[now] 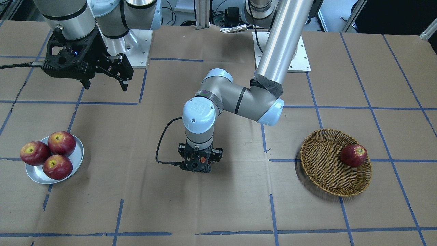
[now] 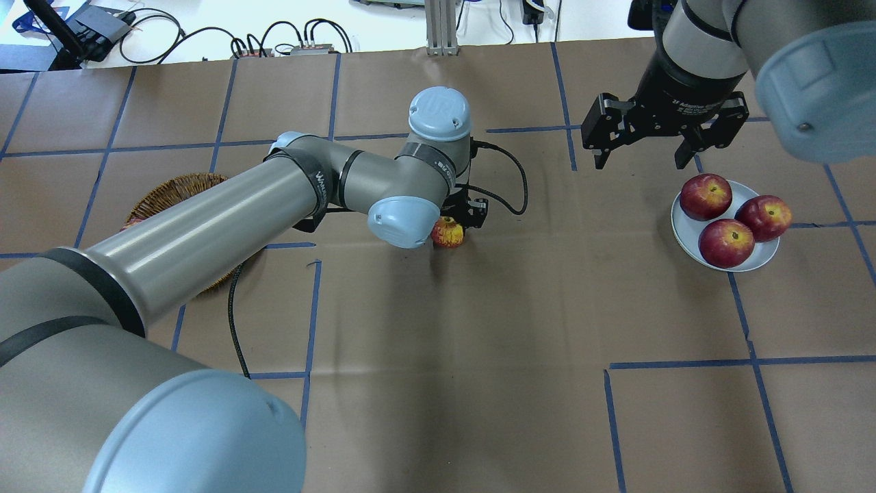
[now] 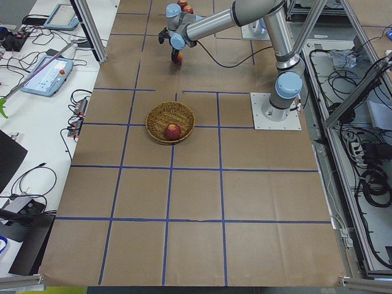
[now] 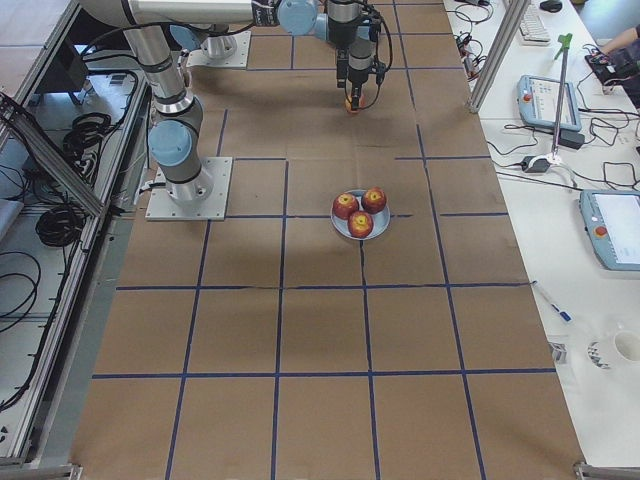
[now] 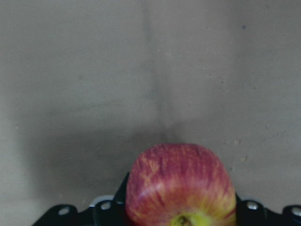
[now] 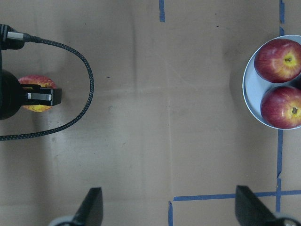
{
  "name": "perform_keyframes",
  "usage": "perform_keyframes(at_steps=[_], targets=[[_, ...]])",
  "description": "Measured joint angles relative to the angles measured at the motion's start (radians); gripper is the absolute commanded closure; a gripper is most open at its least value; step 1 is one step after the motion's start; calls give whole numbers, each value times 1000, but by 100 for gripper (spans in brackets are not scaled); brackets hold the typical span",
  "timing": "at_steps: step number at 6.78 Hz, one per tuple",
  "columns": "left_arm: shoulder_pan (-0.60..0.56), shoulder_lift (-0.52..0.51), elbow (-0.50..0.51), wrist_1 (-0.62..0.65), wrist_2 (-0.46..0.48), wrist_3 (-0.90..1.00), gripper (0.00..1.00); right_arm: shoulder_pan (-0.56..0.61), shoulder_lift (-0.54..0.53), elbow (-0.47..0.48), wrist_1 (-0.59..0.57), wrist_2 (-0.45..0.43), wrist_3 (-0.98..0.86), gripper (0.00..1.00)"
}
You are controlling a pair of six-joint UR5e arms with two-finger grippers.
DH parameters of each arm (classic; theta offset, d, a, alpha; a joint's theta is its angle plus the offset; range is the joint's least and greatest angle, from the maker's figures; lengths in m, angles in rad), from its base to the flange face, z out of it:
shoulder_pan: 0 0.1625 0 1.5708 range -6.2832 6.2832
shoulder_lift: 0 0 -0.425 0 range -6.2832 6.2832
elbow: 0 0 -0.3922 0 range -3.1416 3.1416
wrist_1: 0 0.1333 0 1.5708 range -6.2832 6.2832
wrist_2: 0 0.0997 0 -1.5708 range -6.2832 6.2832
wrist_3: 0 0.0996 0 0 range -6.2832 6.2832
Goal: Transfer apple from basket to plate
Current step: 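Lower the apple onto the table midway and open the left gripper, then withdraw the left gripper toward the basket while the right gripper reaches down to the apple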
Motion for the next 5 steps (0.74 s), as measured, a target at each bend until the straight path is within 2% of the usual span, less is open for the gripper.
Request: perform_keyframes(at_steps=[2, 3, 5], targets=[[4, 29, 2, -8, 0, 1, 1, 2, 0, -1, 0, 1, 1, 0], [17, 89, 1, -48, -1, 9, 1, 3, 1, -1, -1, 1, 4, 0], [99, 303, 0, -258, -4, 87, 1, 3, 6, -1, -3, 1, 10, 0]])
